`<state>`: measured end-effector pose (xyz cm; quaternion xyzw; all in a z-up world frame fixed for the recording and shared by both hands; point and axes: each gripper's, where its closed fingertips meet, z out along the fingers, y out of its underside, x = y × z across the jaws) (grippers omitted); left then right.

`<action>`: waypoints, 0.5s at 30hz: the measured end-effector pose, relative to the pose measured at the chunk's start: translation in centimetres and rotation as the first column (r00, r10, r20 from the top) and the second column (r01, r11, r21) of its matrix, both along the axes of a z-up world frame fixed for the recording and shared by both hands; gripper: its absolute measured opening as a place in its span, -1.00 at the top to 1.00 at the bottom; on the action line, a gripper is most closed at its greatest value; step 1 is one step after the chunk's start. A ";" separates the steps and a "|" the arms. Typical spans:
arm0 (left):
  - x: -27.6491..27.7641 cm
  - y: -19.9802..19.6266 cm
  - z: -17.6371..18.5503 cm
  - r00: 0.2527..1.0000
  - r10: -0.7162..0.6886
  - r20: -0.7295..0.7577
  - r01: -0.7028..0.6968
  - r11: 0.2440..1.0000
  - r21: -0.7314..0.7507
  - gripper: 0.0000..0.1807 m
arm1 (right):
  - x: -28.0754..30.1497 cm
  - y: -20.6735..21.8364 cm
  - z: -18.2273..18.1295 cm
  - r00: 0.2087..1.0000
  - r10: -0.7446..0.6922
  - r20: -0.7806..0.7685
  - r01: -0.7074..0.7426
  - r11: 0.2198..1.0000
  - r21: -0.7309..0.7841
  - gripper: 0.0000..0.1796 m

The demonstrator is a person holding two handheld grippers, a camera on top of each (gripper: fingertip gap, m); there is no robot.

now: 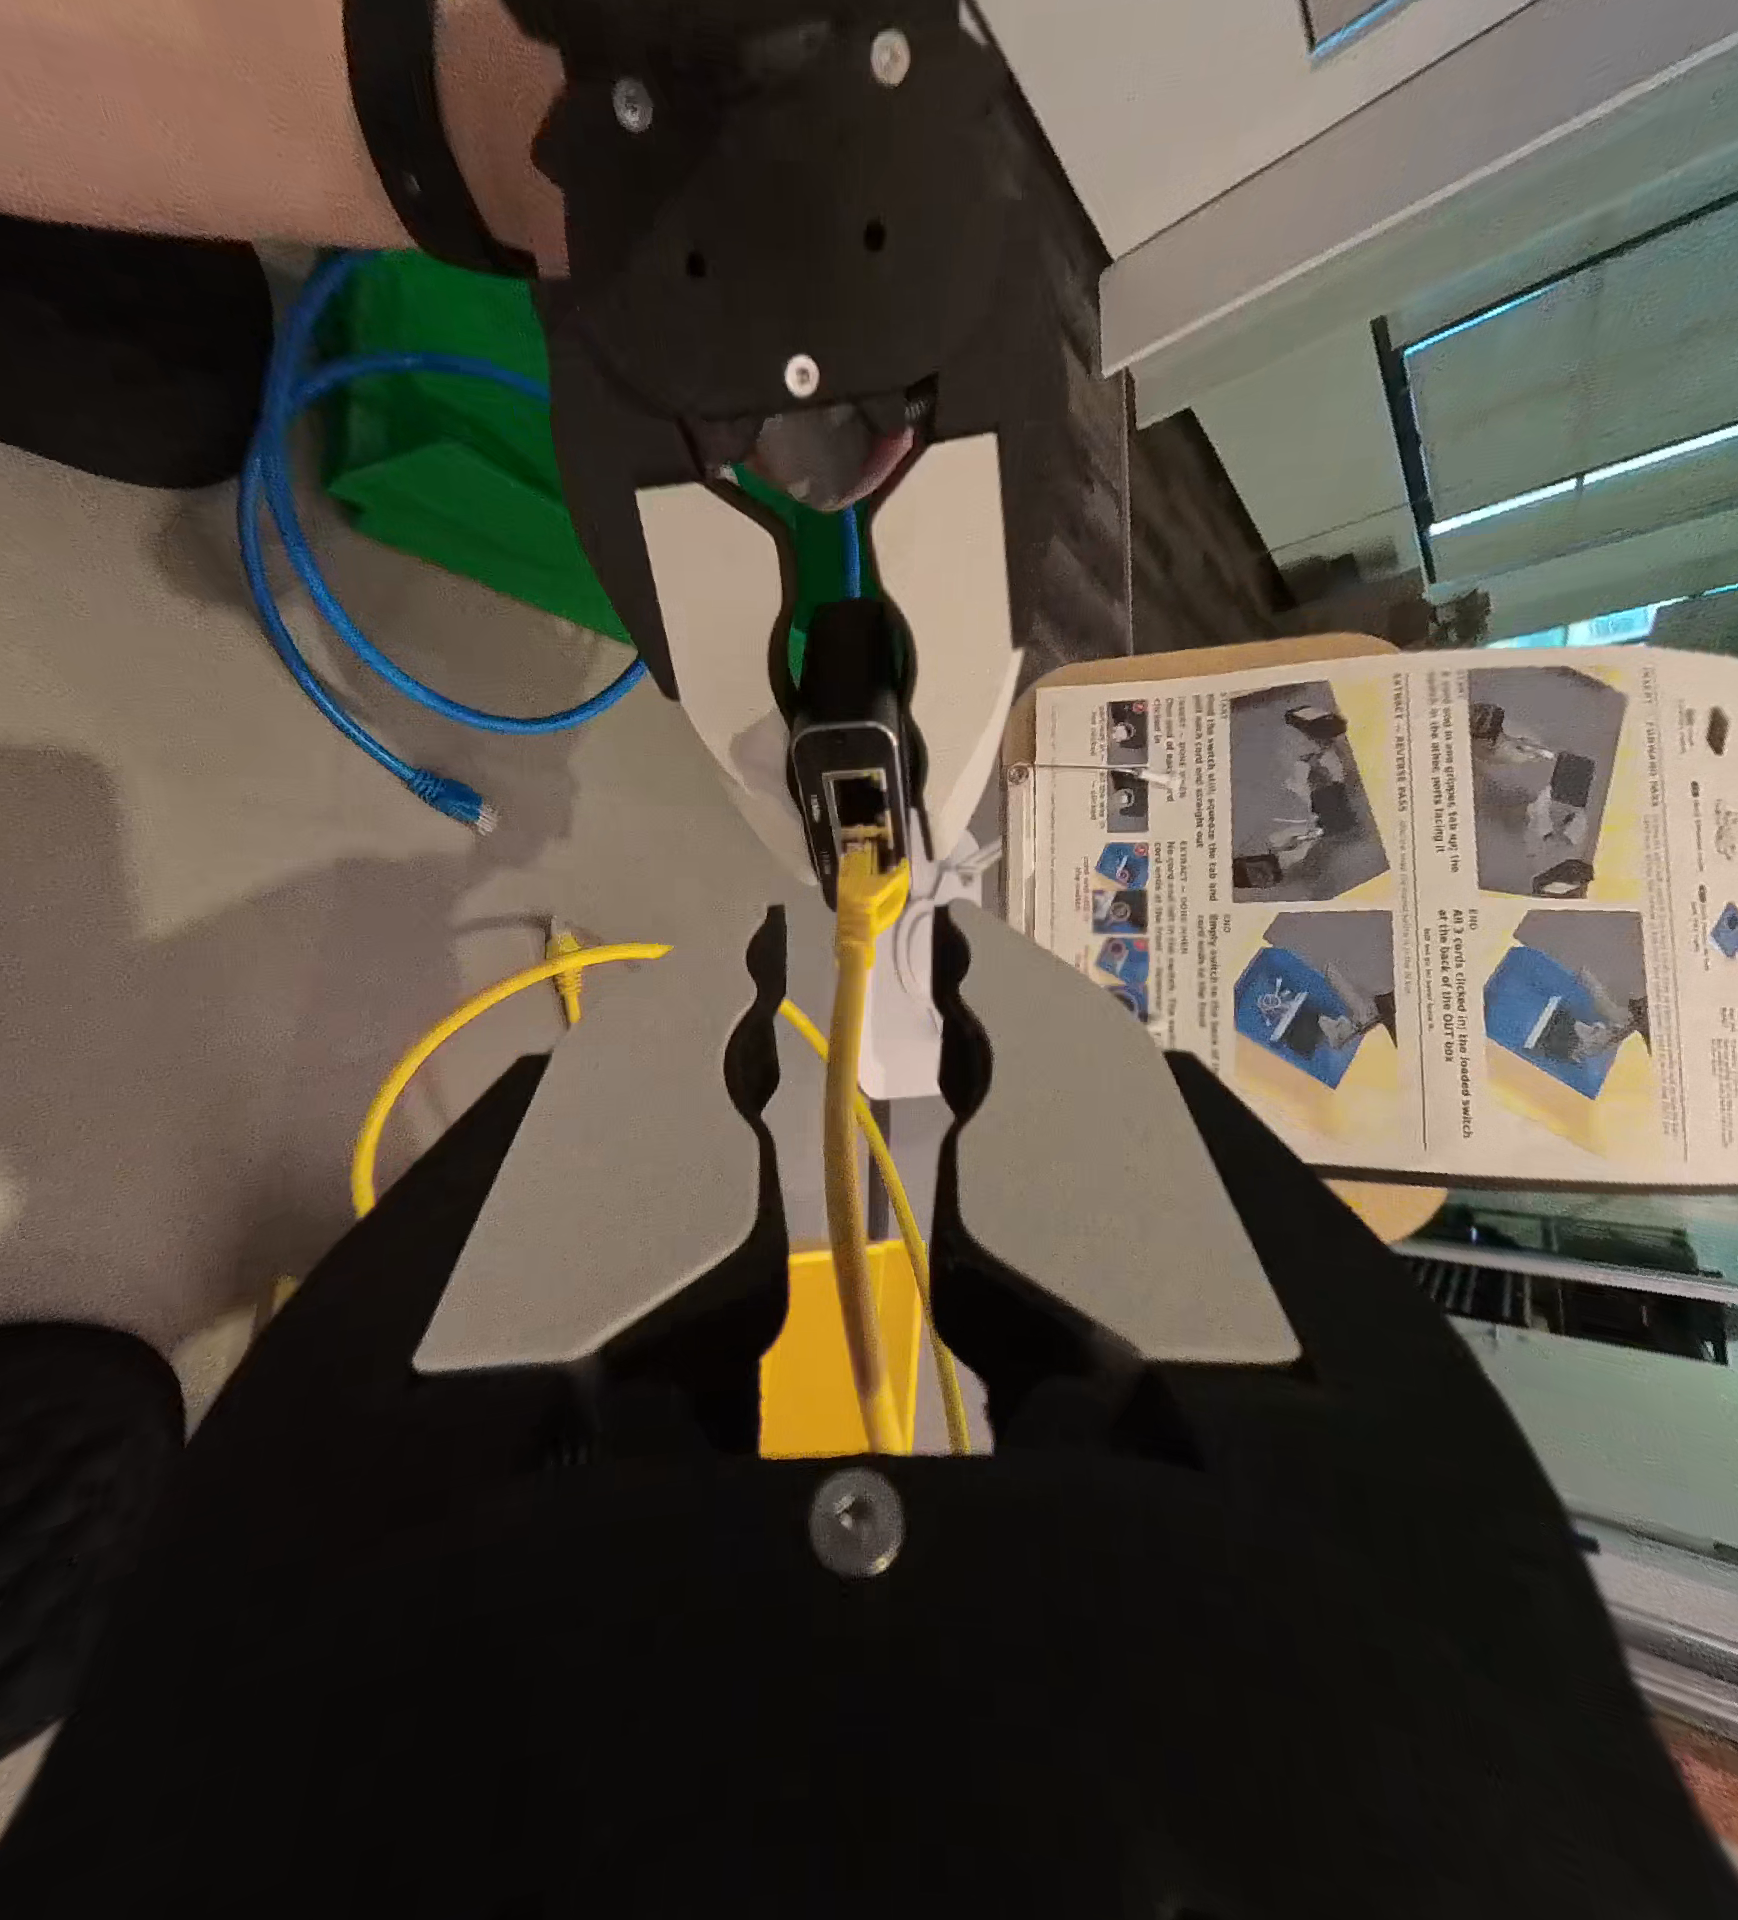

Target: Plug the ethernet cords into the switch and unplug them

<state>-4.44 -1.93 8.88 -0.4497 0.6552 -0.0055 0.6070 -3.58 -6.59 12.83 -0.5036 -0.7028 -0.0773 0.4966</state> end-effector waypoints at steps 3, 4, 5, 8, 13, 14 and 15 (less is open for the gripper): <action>0.2 -0.3 0.2 1.000 -0.013 0.009 0.013 1.000 0.005 0.71 | -0.6 1.1 -1.6 0.996 -0.055 0.065 0.054 0.998 0.016 0.66; 0.3 -0.5 0.3 1.000 -0.021 0.012 0.021 1.000 0.007 0.70 | -0.6 1.7 -1.5 0.994 -0.080 0.071 0.076 0.995 0.063 0.74; 0.4 -0.8 0.3 0.999 -0.031 0.013 0.031 1.000 0.003 0.71 | -0.6 2.1 -1.7 0.992 -0.091 0.087 0.082 0.992 0.098 0.81; 0.3 -0.9 0.4 0.999 -0.033 0.015 0.032 0.999 0.014 0.71 | -0.7 2.1 -1.7 0.991 -0.097 0.094 0.082 0.986 0.143 0.83; 0.8 -1.4 1.3 0.997 -0.048 0.054 0.044 0.997 0.067 0.71 | -0.4 1.4 -0.9 0.990 -0.121 0.066 0.109 0.980 0.164 0.83; 0.9 -1.4 1.3 0.998 -0.044 0.055 0.039 0.996 0.083 0.71 | -0.3 1.3 -0.8 0.989 -0.129 0.076 0.113 0.976 0.186 0.83; 1.0 -1.4 1.3 0.998 -0.035 0.047 0.031 0.995 0.097 0.71 | -0.2 1.1 -0.8 0.986 -0.142 0.090 0.121 0.971 0.205 0.83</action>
